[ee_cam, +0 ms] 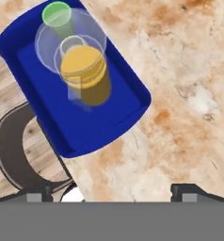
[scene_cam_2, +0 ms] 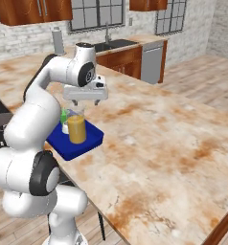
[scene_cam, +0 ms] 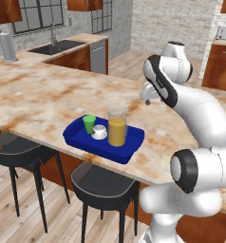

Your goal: There is a tray on the dining counter. Grab the cup, mug, and pitcher and place them on the tray. The pitcher may be placed next to the tray if it cannot fit the tray.

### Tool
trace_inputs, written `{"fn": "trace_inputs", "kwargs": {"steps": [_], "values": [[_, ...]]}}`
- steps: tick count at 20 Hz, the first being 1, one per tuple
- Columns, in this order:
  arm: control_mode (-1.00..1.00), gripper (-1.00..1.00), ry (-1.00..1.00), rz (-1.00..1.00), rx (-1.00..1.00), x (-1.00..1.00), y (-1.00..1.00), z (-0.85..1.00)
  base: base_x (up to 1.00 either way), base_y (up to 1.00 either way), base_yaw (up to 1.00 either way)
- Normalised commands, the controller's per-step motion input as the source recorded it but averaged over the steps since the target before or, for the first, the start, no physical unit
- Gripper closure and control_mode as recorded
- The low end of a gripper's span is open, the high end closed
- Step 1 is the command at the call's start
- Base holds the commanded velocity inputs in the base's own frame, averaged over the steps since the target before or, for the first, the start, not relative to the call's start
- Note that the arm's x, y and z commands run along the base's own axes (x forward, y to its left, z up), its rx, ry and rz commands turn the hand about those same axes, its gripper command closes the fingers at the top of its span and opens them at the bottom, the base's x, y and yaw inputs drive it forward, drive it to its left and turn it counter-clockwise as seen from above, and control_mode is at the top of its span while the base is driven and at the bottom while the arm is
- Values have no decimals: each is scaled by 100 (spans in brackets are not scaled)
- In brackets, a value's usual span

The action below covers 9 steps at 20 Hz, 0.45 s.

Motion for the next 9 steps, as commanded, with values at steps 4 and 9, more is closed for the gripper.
{"fn": "trace_inputs", "kwargs": {"steps": [4,9], "values": [[-100,-100,0,-7,1,-75,-54,19,0,0,0],[-100,-100,0,-14,3,-58,-38,11,0,0,0]]}}
